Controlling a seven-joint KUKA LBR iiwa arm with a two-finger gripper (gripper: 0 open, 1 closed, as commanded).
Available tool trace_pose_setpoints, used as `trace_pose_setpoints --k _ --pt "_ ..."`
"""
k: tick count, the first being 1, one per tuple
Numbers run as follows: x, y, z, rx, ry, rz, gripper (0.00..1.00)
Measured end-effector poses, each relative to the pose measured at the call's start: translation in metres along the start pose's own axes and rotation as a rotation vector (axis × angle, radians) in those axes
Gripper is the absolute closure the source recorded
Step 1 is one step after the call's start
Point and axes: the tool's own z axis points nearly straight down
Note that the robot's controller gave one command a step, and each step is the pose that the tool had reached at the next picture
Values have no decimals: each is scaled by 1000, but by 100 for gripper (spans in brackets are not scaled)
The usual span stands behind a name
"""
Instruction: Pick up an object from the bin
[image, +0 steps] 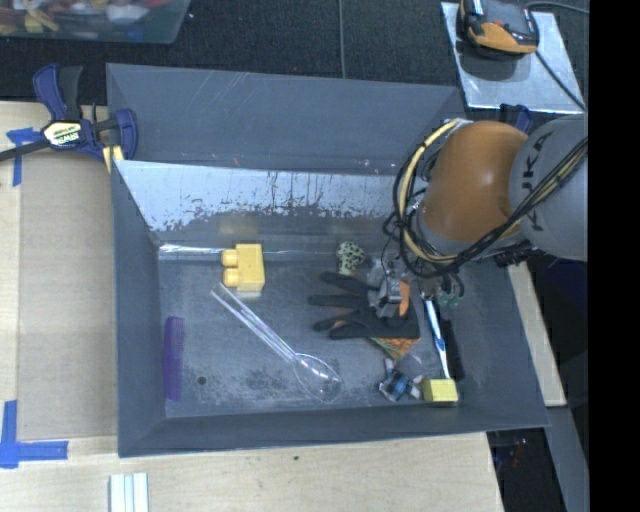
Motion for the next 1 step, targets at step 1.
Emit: trace_pose_setpoints --k 1 --pt "-3 0 -37 0 -9 0 100"
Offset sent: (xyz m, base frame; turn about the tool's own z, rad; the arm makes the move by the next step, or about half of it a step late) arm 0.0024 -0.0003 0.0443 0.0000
